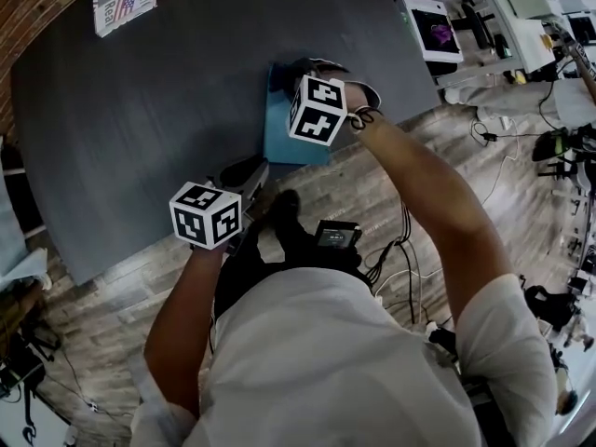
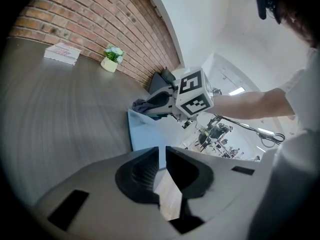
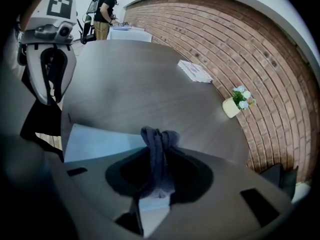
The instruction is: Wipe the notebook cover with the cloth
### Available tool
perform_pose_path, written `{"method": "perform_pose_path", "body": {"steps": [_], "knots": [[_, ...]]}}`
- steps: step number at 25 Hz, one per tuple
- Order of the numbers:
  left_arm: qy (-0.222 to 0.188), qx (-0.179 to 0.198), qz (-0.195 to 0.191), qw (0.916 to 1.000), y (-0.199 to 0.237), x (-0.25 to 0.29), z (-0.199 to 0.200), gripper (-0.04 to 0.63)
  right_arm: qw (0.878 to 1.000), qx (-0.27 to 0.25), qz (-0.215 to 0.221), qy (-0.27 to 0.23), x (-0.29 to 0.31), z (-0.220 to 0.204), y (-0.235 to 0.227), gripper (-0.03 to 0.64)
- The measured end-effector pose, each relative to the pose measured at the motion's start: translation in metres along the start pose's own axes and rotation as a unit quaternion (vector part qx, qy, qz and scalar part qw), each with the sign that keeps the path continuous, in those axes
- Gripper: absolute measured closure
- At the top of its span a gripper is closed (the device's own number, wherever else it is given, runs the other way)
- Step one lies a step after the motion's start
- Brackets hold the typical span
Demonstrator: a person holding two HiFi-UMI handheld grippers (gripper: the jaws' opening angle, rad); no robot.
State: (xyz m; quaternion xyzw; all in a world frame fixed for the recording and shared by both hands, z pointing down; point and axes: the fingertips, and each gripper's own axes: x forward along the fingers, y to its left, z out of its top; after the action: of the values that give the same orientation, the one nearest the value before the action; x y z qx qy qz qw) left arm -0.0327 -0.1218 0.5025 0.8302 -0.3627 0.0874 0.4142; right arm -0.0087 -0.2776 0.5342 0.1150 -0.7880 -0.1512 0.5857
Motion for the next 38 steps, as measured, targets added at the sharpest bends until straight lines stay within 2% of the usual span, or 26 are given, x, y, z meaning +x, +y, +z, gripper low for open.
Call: {"method": "perform_pose_path", "body": {"steps": [4, 9, 38], "knots": [[-0.001, -0.004, 0.005, 1.0000, 0.004, -0.003, -0.001, 0.552, 1.000, -0.002, -0.004, 0.007, 0.013, 0.004, -0.010, 0.499], [0.000, -0.009, 0.010, 0.9999, 0.006, -0.007, -0.006, 0.552, 1.000, -0.004, 0.009, 0.025, 0.027, -0.005, 0.005, 0.497], [0.005, 0.003, -0.005, 1.0000, -0.013, -0.009, -0.017, 0.551, 0.999, 0.010, 0.025, 0.024, 0.011, -0.010, 0.055, 0.499]]}}
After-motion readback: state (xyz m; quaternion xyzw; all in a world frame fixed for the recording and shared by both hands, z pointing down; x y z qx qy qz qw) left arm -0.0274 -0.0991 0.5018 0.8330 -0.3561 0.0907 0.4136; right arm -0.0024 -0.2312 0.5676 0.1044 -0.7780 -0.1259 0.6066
